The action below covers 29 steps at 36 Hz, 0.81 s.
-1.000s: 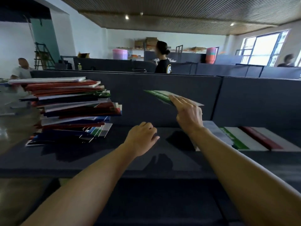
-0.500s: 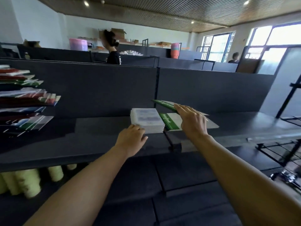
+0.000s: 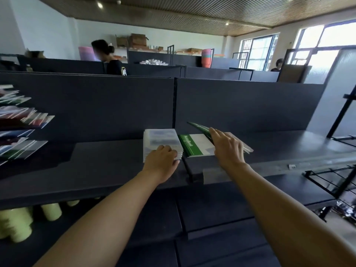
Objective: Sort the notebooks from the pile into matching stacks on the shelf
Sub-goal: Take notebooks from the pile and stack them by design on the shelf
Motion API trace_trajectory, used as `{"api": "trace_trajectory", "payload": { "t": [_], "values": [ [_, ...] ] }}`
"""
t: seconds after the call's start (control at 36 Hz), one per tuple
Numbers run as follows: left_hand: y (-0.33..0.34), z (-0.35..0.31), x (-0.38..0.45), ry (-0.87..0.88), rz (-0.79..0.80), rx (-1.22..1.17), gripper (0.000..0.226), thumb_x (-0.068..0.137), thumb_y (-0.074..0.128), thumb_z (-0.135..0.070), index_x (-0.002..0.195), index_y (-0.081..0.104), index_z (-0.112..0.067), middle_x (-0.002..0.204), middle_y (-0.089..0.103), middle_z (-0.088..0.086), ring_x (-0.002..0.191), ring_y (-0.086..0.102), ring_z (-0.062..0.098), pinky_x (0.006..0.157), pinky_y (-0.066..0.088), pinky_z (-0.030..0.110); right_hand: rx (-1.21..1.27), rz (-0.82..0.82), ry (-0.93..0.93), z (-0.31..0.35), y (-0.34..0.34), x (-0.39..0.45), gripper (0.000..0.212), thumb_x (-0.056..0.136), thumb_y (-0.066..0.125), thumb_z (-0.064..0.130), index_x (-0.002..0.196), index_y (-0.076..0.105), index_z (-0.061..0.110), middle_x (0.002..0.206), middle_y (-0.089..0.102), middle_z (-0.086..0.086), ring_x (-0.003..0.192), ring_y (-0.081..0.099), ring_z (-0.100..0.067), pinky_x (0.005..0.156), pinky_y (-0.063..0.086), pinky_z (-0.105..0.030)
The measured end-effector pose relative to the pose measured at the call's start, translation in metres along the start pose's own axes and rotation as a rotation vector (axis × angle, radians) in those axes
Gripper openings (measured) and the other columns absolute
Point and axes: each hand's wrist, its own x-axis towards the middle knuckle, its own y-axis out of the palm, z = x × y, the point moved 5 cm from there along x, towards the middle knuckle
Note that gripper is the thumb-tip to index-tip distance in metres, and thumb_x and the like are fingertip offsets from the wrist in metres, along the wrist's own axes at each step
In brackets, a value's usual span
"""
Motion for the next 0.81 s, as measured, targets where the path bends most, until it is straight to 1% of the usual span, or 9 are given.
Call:
{"api": "trace_trajectory", "payload": {
  "t": [0.14,0.22,0.28,0.33,0.39,0.5,0.61,0.69,0.81],
  "values": [
    [0.008,0.013,0.03,0.004,-0.015,-0.037,0.036,0.101,0.038,-0.036,0.131,0.052,-0.02,0.137,0.048,-0.002,0.126,0.042,0.019,0.09,0.041,0.032,-0.054,0.071,0.007,0.011,0.022,0.027,0.036,0.096,0.048,0.008,0.131,0.045,0.015,0.129,0.059,0.0,0.112,0.061,-0.022,0.078,0.05,-0.033],
    [0.019,0.022,0.045,-0.001,0.001,-0.082,0.036,0.101,0.04,-0.037,0.131,0.052,-0.021,0.135,0.048,-0.003,0.125,0.042,0.018,0.096,0.039,0.031,-0.128,0.14,0.002,0.018,0.045,0.036,0.032,0.096,0.047,0.008,0.128,0.047,0.013,0.12,0.062,-0.004,0.105,0.064,-0.024,0.073,0.052,-0.034],
    [0.027,0.027,0.053,0.001,0.01,-0.092,0.035,0.1,0.041,-0.038,0.128,0.054,-0.021,0.131,0.05,-0.002,0.122,0.043,0.018,0.095,0.039,0.032,-0.199,0.2,-0.024,0.022,0.061,0.038,0.036,0.095,0.048,0.007,0.13,0.043,0.013,0.115,0.065,-0.005,0.101,0.066,-0.026,0.07,0.051,-0.033],
    [0.033,0.029,0.06,0.009,0.013,-0.087,0.034,0.1,0.04,-0.038,0.125,0.056,-0.019,0.129,0.051,-0.001,0.121,0.043,0.019,0.094,0.04,0.034,-0.256,0.272,-0.096,0.028,0.078,0.039,0.043,0.094,0.049,0.004,0.135,0.039,0.012,0.114,0.066,-0.006,0.1,0.066,-0.026,0.072,0.05,-0.032],
    [0.036,0.031,0.066,0.014,0.014,-0.087,0.035,0.101,0.039,-0.038,0.124,0.056,-0.018,0.129,0.051,0.0,0.121,0.044,0.019,0.093,0.041,0.035,-0.282,0.318,-0.138,0.032,0.091,0.04,0.041,0.093,0.049,0.004,0.133,0.041,0.011,0.117,0.064,-0.006,0.103,0.064,-0.026,0.075,0.049,-0.031],
    [0.042,0.033,0.075,0.02,0.02,-0.085,0.035,0.101,0.038,-0.037,0.126,0.054,-0.018,0.131,0.05,-0.001,0.122,0.043,0.019,0.094,0.04,0.034,-0.232,0.403,-0.167,0.033,0.115,0.047,0.039,0.095,0.047,0.007,0.132,0.044,0.013,0.123,0.061,-0.008,0.11,0.061,-0.028,0.082,0.047,-0.034],
    [0.047,0.033,0.084,0.014,0.019,-0.08,0.033,0.101,0.039,-0.036,0.122,0.056,-0.018,0.129,0.051,-0.002,0.121,0.044,0.018,0.092,0.041,0.033,-0.112,0.462,-0.172,0.03,0.131,0.055,0.037,0.094,0.049,0.01,0.131,0.049,0.015,0.125,0.06,-0.01,0.112,0.059,-0.028,0.084,0.046,-0.034],
    [0.051,0.034,0.088,-0.002,0.013,-0.082,0.032,0.101,0.039,-0.036,0.12,0.056,-0.018,0.128,0.051,-0.002,0.12,0.044,0.017,0.091,0.042,0.033,-0.026,0.494,-0.186,0.026,0.142,0.062,0.036,0.095,0.052,0.021,0.13,0.051,0.017,0.126,0.059,-0.01,0.113,0.057,-0.027,0.086,0.044,-0.034],
    [0.056,0.036,0.093,-0.018,0.015,-0.081,0.033,0.1,0.04,-0.037,0.121,0.057,-0.018,0.126,0.051,-0.004,0.118,0.044,0.015,0.088,0.044,0.032,0.042,0.532,-0.196,0.021,0.149,0.074,0.045,0.091,0.059,0.034,0.132,0.05,0.018,0.13,0.056,-0.01,0.118,0.052,-0.028,0.09,0.043,-0.036]
  ]
}}
